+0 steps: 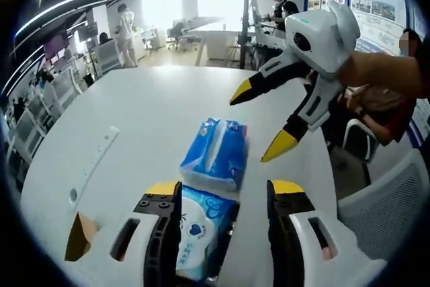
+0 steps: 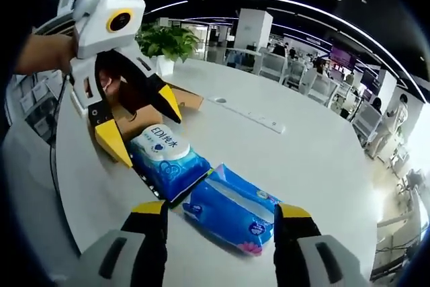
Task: Operate the shoe box by opening the lid, removing the specified soft item, and placing it in the target area until the item is outside and the box remains undamaged.
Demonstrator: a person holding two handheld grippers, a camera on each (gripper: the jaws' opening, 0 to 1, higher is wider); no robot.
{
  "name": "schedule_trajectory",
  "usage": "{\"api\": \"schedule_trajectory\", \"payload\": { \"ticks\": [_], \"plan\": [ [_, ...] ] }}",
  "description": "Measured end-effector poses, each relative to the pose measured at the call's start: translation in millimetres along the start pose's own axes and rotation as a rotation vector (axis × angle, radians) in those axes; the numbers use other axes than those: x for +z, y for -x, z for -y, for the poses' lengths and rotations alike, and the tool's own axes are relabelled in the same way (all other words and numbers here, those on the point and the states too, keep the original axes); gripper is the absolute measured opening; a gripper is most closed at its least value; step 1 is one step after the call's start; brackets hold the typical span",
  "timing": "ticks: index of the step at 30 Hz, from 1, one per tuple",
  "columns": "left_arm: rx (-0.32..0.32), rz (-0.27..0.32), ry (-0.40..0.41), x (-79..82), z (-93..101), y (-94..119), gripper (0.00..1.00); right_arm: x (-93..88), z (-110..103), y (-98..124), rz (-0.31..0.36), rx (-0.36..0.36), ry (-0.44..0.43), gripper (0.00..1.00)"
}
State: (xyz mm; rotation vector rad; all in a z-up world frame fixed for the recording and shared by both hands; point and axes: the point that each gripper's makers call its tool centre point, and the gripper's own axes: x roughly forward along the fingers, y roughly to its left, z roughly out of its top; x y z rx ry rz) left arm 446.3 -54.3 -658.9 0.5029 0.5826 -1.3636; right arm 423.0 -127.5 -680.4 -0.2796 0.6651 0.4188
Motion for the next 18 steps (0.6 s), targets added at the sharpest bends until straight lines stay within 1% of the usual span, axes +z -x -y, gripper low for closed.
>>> {"api": "schedule_trajectory", "payload": {
  "ticks": [6,9,13,16,18],
  "plan": [
    [0.013,0.026,0.031,-2.0,1.6,10.8,0.56,6.1,-7.6,2.8,0.025,0.001,-0.017,0.67],
    [0.012,0.022,0.042,-5.9,2.2,15.7,0.58,8.8,-12.9,5.3,0.039,0.005,-0.035,0.69],
    [0.02,0.029,0.04,-10.8,2.2,25.7,0.6,9.0,-18.5,7.8,0.045,0.006,-0.048,0.72],
    [0.03,0.044,0.07,-12.1,-0.6,31.3,0.61,9.4,-23.1,7.9,0.048,0.009,-0.052,0.72],
    [0.036,0.049,0.076,-14.3,-1.0,37.6,0.62,10.6,-26.5,8.4,0.05,0.014,-0.051,0.73]
  ]
}}
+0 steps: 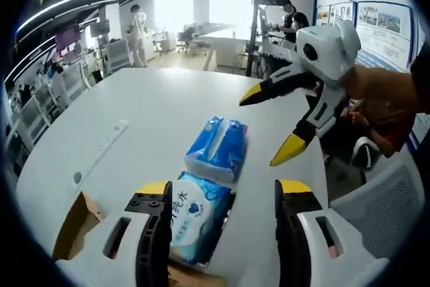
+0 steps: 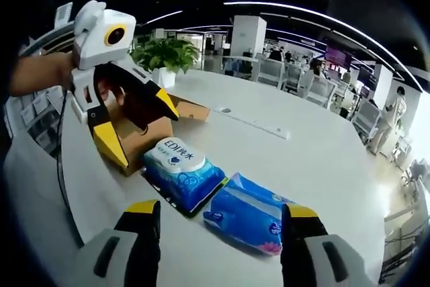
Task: Operate the shoe box by opening the lid, removing the specified soft item, and placing it in the target area until the item is outside and the box remains undamaged.
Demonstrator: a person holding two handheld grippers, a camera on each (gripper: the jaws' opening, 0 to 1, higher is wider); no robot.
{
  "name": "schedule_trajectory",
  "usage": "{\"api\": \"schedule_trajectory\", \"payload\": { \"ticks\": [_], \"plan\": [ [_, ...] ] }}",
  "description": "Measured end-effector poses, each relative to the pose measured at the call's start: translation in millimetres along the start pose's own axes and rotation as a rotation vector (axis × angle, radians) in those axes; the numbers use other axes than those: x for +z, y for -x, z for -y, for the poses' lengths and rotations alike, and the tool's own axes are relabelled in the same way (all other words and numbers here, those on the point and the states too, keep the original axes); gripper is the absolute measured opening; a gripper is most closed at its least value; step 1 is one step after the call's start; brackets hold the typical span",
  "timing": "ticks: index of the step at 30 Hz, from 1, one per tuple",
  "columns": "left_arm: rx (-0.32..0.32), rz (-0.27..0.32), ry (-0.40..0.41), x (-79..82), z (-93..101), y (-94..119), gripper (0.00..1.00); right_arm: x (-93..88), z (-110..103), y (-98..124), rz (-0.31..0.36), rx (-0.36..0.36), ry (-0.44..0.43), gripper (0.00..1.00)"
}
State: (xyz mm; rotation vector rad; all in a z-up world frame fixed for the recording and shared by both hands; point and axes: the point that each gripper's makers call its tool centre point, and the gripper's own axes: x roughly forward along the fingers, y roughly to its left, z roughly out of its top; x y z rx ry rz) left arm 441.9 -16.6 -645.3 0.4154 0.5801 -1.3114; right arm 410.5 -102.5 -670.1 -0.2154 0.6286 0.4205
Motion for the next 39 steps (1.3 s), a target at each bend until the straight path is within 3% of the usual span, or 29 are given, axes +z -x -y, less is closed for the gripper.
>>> {"api": "schedule_trajectory", "payload": {
  "ticks": [22,39],
  "plan": [
    [0.075,0.092,0.095,-4.2,-3.7,56.3,0.75,8.9,-42.1,1.9,0.018,0.066,-0.023,0.8],
    [0.131,0.147,0.151,-12.8,4.3,94.7,0.86,33.1,-70.7,-3.9,0.048,0.124,0.009,0.83]
  ]
}}
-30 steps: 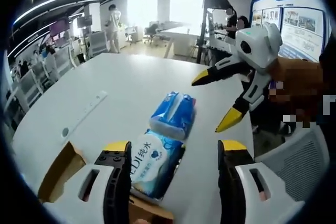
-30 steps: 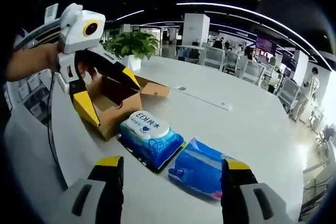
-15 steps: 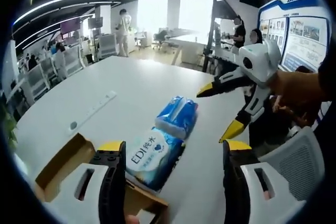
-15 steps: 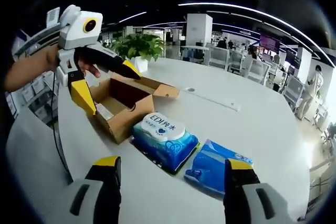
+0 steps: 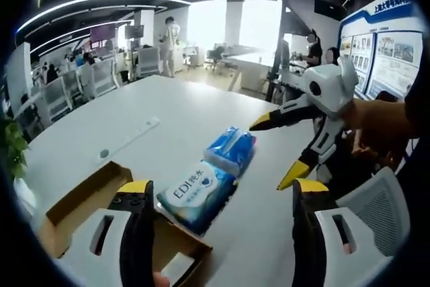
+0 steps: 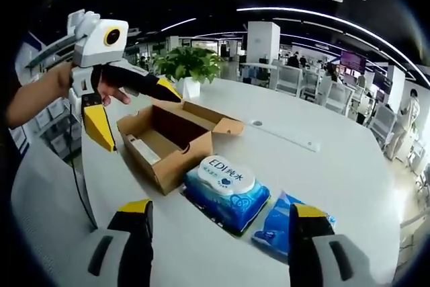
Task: Operate the shoe box by opening the lid, removing the specified soft item, and placing it in the target area until the item is outside and the box remains undamaged.
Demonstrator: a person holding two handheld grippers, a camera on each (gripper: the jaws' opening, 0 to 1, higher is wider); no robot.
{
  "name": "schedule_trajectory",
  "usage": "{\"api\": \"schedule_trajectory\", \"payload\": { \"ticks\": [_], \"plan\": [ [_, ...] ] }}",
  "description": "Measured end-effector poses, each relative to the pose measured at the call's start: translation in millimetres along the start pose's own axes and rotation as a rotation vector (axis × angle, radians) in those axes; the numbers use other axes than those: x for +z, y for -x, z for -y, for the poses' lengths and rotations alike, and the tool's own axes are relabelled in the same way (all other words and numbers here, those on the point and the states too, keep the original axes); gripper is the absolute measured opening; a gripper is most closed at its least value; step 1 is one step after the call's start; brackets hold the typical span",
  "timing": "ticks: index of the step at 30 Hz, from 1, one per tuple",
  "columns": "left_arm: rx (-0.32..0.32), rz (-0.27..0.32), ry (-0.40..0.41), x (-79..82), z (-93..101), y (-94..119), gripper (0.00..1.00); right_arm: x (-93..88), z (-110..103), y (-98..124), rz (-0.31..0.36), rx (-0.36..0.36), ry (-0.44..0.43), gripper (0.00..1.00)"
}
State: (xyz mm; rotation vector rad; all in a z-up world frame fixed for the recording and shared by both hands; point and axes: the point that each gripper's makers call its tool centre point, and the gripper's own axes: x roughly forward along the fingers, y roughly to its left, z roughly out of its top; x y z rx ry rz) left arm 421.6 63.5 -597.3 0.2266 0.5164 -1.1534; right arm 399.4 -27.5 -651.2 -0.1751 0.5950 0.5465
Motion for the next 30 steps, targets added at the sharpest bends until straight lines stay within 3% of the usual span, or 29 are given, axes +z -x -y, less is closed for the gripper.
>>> {"api": "schedule_trajectory", "payload": {
  "ticks": [9,14,30],
  "plan": [
    [0.032,0.021,0.01,-4.1,-3.4,20.8,0.91,8.1,-15.2,-11.1,0.003,0.045,0.031,0.83],
    [0.065,0.009,0.03,-16.9,-10.1,33.1,0.96,12.1,-22.1,-16.9,0.0,0.072,0.051,0.82],
    [0.128,0.041,0.083,-32.4,-20.2,66.6,0.99,24.6,-60.0,-32.8,-0.031,0.221,0.166,0.82]
  ]
}}
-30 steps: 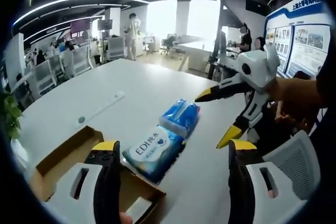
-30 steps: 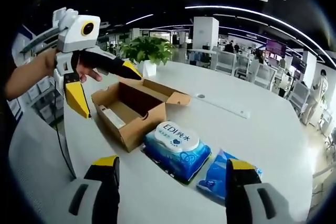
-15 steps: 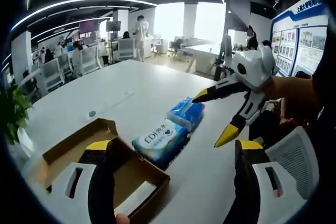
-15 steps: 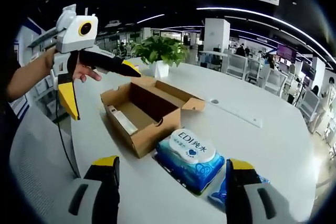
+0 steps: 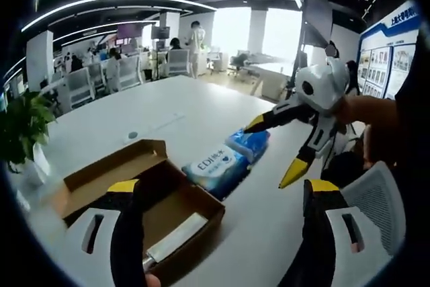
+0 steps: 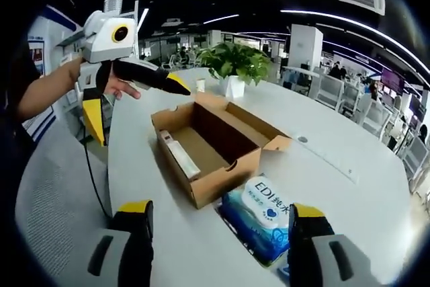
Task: Operate the shoe box by opening the lid, removing the specified soft item, and placing it in the target area until the item is outside and the box remains undamaged.
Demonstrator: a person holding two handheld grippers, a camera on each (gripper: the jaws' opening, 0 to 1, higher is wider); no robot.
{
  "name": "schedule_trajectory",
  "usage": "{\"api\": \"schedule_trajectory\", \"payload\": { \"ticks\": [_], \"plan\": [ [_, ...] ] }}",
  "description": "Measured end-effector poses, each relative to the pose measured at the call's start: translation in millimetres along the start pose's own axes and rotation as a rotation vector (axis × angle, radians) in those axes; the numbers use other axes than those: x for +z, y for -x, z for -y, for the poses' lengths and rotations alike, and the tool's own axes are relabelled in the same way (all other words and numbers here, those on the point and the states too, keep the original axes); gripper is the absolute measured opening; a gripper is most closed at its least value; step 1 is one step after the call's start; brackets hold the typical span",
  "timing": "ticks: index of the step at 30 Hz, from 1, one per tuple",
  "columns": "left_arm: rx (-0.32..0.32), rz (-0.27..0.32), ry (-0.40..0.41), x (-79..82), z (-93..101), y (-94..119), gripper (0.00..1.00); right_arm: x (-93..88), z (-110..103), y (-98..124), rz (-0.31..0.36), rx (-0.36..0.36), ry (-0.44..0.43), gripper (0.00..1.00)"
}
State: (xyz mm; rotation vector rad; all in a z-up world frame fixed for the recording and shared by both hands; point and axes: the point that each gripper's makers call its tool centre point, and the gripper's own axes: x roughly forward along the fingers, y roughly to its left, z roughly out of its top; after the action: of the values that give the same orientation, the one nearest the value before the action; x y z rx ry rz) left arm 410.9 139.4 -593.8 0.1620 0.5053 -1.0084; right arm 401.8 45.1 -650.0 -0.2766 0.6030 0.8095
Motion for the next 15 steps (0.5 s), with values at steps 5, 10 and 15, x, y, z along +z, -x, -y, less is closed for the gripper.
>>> {"api": "schedule_trajectory", "payload": {
  "ticks": [5,10,15],
  "plan": [
    [0.011,0.007,0.006,-2.0,-1.5,8.4,0.99,6.0,-7.7,-7.7,-0.013,0.045,0.035,0.81],
    [0.022,0.002,0.009,-9.0,-2.1,17.2,0.99,14.2,-8.9,-16.0,-0.021,0.081,0.069,0.82],
    [0.039,0.0,0.023,-15.4,-5.5,26.9,0.99,19.8,-11.5,-24.6,-0.033,0.117,0.1,0.82]
  ]
}}
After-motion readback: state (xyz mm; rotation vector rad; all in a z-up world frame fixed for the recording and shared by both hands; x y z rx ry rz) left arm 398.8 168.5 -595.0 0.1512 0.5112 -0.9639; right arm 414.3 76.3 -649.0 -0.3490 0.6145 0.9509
